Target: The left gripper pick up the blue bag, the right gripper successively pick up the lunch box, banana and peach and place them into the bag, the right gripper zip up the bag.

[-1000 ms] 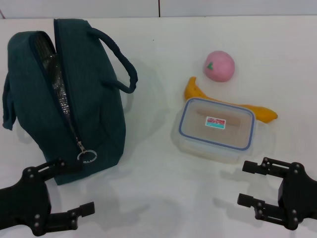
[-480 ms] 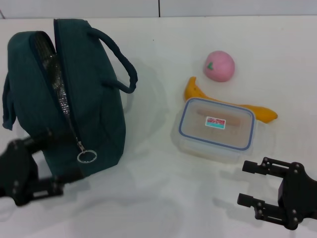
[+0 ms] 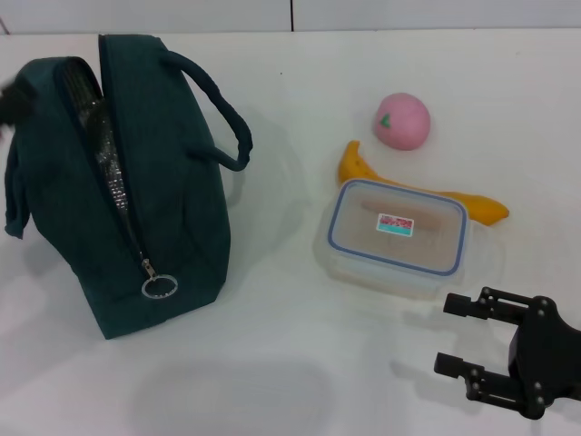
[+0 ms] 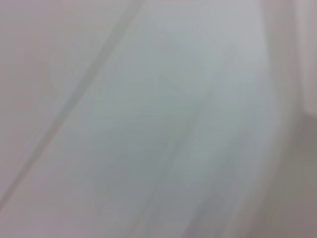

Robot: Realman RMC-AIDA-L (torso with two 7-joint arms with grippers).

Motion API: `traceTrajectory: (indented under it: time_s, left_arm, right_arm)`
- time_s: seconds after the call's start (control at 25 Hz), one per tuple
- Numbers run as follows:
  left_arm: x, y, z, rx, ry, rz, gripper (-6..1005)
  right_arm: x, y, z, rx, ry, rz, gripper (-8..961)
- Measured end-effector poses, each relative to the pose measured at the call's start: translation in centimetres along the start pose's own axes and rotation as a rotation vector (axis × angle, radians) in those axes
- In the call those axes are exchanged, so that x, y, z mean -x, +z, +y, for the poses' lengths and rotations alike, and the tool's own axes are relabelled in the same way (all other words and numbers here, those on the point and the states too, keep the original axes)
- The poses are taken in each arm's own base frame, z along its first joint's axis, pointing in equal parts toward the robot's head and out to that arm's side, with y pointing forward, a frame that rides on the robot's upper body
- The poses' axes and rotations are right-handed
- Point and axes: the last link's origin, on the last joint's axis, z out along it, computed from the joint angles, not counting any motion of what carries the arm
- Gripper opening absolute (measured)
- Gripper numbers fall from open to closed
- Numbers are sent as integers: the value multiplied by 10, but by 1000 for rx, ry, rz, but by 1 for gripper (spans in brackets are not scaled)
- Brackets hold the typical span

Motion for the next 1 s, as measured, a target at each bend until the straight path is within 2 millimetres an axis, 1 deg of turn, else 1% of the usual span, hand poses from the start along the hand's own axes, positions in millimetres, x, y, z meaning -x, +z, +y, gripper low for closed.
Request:
traceTrajectory:
  time_s: [0.12,0.32,0.48,0.68,0.84,1.0]
  left_arm:
    - [-19,1,-11,-56,-57,19,884]
    - [-48,-1,-28,-210,-147,-53,882]
    - [-69,5,-29,-319,-179,-175,880]
    - [-93,14,-30,-523,-188,-348,878]
    - [-106,18,-29,-589,-222,-447,876]
    - [-105,17,-31,-602,-267,-545,862]
  right_arm:
    - [0,0,0,0,0,0,620]
    - [0,1,0,1,7,-1,620]
    - [0,3,-1,2,9,-2,620]
    - [0,3,-2,1,8,0,621]
    - [-1,3,-1,-3,13,3,621]
    - [-2,3,-1,-4,15,4,621]
